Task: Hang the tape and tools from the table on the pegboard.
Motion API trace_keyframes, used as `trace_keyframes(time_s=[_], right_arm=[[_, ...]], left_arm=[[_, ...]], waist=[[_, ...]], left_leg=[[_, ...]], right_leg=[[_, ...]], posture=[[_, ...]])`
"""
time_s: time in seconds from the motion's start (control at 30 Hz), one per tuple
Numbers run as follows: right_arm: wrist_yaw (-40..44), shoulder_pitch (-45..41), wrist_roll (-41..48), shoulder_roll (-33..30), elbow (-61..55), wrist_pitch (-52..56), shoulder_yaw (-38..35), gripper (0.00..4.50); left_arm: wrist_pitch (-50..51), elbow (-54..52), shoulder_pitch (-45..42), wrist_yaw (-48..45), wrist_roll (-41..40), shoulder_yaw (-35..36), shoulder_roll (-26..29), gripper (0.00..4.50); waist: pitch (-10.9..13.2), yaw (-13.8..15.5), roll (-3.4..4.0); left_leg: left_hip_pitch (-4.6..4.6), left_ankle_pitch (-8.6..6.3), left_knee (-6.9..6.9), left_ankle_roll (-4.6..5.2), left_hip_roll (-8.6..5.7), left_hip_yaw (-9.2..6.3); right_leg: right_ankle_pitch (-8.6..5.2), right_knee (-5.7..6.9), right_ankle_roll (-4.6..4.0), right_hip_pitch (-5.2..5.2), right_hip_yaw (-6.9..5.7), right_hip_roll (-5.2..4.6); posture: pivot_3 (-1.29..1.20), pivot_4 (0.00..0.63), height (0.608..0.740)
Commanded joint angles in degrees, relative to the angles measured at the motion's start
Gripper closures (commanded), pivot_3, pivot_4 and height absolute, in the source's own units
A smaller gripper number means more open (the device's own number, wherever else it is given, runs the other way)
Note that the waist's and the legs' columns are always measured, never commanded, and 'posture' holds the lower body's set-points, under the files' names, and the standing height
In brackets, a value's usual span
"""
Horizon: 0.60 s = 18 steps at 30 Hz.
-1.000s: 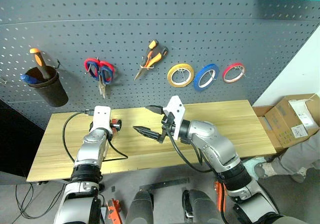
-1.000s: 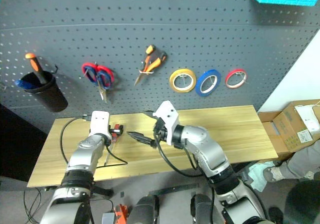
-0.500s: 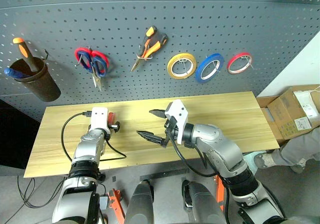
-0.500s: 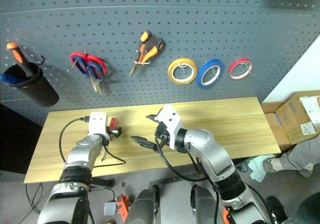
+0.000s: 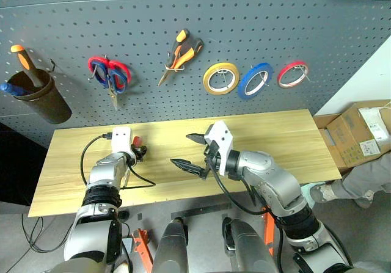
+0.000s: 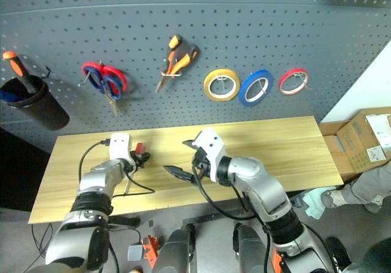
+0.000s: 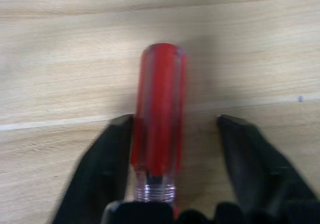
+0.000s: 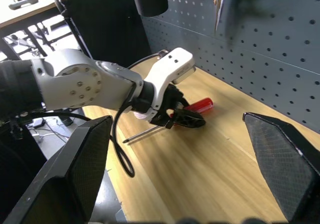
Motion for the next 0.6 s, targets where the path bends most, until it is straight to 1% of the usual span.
trace_keyframes(time_s=[0.03, 0.07, 0.27, 0.37, 0.47, 0.57, 0.6], right_arm=[[0.1, -1.2, 0.2, 0.3, -0.3, -2.0, -0.8, 0.0], [0.2, -1.4, 0.1, 0.4, 0.2, -2.3, -0.8, 0.0], [1.0, -1.8, 1.0, -0.1, 0.2, -3.1, -1.7, 0.0], [2.1, -1.4, 2.3, -0.2, -0.8, -3.6, -2.4, 0.0], [3.0, -1.3, 2.9, -0.1, -0.5, -4.8, -2.3, 0.0], [3.9, -0.3, 5.8, 0.9, -2.5, -4.6, -3.3, 0.0], [4.0, 0.1, 8.0, 1.7, -3.7, -3.9, -4.1, 0.0]], left_arm=[[1.2, -2.2, 1.2, 0.1, -0.6, 0.0, -0.6, 3.31], [1.2, -2.1, 1.1, 0.1, -0.6, 0.0, -0.6, 3.61], [0.5, -1.0, -1.0, 1.0, -0.3, 0.4, -0.3, 3.62], [-3.9, -2.0, -1.0, 1.8, 3.3, -3.1, 0.2, 3.62], [-6.2, -1.8, -1.9, 2.7, 4.2, -3.8, -0.1, 3.62], [-8.9, -6.2, -1.0, 5.8, 6.2, -4.4, 0.3, 3.62], [-9.2, -9.2, -0.1, 6.8, 6.5, -4.3, 0.1, 3.62]], waist=[[0.0, 0.0, 0.0], [0.0, 0.0, 0.0], [0.0, 0.0, -0.02], [0.0, 0.0, -0.04], [-0.1, 0.0, -0.14], [-0.3, 0.1, -0.34], [-0.3, 0.1, -0.42]], left_leg=[[0.0, 0.0, 0.0, 0.0, 0.0, 0.0], [0.0, 0.0, -0.01, 0.0, 0.0, -0.01], [-0.05, 0.0, -0.02, 0.0, 0.0, -0.01], [-0.12, 0.0, -0.02, 0.0, 0.0, -0.02], [-0.27, 0.0, -0.02, -0.01, -0.01, -0.02], [-0.3, 0.01, -0.02, -0.01, -0.01, -0.03], [-0.31, 0.01, -0.02, -0.02, 0.0, -0.05]], right_leg=[[0.0, 0.0, 0.0, 0.0, 0.0, 0.0], [0.0, -0.01, 0.0, 0.0, -0.01, 0.0], [0.0, -0.04, 0.01, -0.02, -0.02, 0.0], [0.02, -0.09, 0.03, -0.05, -0.03, 0.0], [0.04, -0.13, 0.06, -0.16, -0.04, 0.0], [0.05, -0.12, 0.08, -0.2, -0.05, -0.01], [0.05, -0.12, 0.07, -0.2, -0.08, -0.01]], posture=[[0.07, 0.332, 0.74], [0.07, 0.33, 0.74], [0.07, 0.299, 0.74], [0.07, 0.272, 0.74], [0.08, 0.244, 0.74], [0.09, 0.204, 0.74], [0.1, 0.195, 0.74]])
